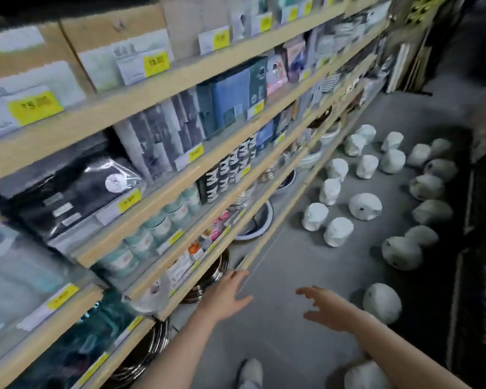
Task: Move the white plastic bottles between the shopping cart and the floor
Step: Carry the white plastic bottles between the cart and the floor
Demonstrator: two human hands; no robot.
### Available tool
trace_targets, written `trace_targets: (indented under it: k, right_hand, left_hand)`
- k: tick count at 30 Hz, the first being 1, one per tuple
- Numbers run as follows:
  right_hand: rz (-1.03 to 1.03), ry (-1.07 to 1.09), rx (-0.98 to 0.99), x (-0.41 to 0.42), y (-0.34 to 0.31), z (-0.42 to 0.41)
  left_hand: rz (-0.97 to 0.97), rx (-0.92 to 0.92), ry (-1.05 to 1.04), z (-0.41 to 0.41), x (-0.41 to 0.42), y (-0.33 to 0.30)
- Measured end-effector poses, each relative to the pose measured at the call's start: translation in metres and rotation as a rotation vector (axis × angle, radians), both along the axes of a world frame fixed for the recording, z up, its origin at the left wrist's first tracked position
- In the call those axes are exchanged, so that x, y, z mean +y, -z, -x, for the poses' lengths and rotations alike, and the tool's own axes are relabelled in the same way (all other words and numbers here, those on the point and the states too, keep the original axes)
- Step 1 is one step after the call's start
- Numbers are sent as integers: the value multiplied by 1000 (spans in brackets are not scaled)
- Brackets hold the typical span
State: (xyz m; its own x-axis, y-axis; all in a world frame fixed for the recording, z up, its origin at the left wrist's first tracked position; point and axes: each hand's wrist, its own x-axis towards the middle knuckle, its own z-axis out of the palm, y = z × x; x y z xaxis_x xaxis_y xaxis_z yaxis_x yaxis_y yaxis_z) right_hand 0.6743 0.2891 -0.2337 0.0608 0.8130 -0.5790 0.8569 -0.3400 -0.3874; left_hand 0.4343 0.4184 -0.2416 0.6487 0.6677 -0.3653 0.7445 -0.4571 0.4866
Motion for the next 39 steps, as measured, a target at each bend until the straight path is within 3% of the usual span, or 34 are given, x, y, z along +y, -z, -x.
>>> trace_targets:
  k: [6,11,21,25,32,37,39]
  right_hand:
    - [24,326,51,41,13,-89]
    - [-42,532,48,40,35,-167]
    - [-43,974,8,-12,132,-308]
    - [-40,1118,-75,-24,220,-346]
    - [53,1270,-255,-50,455,-375]
    - [-105,1368,-309,-73,596,-383]
    - [-285,1436,-327,-76,634,-382]
  left_hand:
    - [11,33,175,-111,94,3]
    - [-10,74,439,-224,135,21]
    - [-53,81,840,-482,142,100]
    - [-81,10,1031,-563,130,192]
    - [-138,-21,1495,-660,81,449]
    - [-171,-206,1721,-721,38,589]
    - [-140,-250,1734,-737,22,634]
